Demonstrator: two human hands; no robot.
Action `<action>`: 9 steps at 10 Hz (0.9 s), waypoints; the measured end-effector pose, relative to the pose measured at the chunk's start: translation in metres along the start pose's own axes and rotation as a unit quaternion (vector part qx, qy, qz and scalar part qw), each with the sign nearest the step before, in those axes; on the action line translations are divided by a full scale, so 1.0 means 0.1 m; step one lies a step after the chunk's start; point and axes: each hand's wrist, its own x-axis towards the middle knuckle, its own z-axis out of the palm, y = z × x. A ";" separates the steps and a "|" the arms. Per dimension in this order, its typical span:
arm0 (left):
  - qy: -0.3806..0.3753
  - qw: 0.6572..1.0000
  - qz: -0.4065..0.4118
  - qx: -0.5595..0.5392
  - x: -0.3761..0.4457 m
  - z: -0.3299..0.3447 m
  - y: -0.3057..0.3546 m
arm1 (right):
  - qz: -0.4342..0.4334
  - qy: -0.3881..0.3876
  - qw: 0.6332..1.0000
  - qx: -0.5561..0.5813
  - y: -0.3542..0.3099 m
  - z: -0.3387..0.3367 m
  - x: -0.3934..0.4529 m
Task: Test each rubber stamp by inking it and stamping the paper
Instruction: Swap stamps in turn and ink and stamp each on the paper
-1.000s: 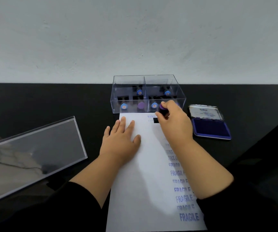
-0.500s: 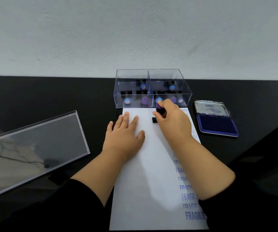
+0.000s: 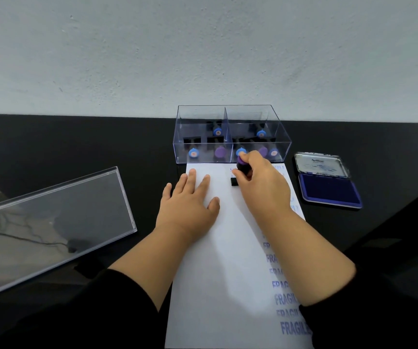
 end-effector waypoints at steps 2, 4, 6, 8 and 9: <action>0.000 1.000 -0.002 -0.002 0.00 0.00 0.00 | 0.035 0.060 0.995 0.072 0.12 -0.11 0.05; 0.006 1.000 -0.003 -0.010 0.00 0.02 -0.01 | 0.059 0.088 0.988 0.110 0.22 -0.20 0.10; 0.004 1.000 -0.006 -0.007 0.01 0.01 0.00 | 0.072 0.107 0.984 0.127 0.31 -0.28 0.12; 0.001 1.000 -0.006 -0.006 0.01 0.00 0.00 | 0.077 0.108 0.983 0.127 0.33 -0.32 0.14; 0.001 1.000 -0.006 -0.004 0.01 0.00 0.00 | 0.078 0.105 0.984 0.124 0.34 -0.33 0.14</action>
